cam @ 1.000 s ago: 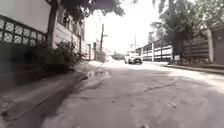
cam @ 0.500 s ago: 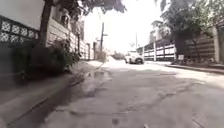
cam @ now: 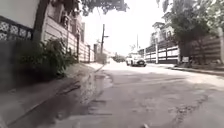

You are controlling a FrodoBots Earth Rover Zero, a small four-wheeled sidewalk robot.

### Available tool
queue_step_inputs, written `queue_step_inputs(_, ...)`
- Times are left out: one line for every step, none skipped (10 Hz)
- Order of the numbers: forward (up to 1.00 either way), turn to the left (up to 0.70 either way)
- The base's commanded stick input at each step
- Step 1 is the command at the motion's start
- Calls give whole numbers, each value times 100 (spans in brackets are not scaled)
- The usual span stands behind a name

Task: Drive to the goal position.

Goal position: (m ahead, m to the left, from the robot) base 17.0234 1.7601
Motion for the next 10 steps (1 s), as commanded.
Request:
queue_step_inputs(100, 0)
queue_step_inputs(100, 0)
queue_step_inputs(100, 0)
queue_step_inputs(100, 0)
queue_step_inputs(100, 0)
queue_step_inputs(100, 0)
queue_step_inputs(100, 0)
queue_step_inputs(100, 0)
queue_step_inputs(100, 0)
queue_step_inputs(100, 0)
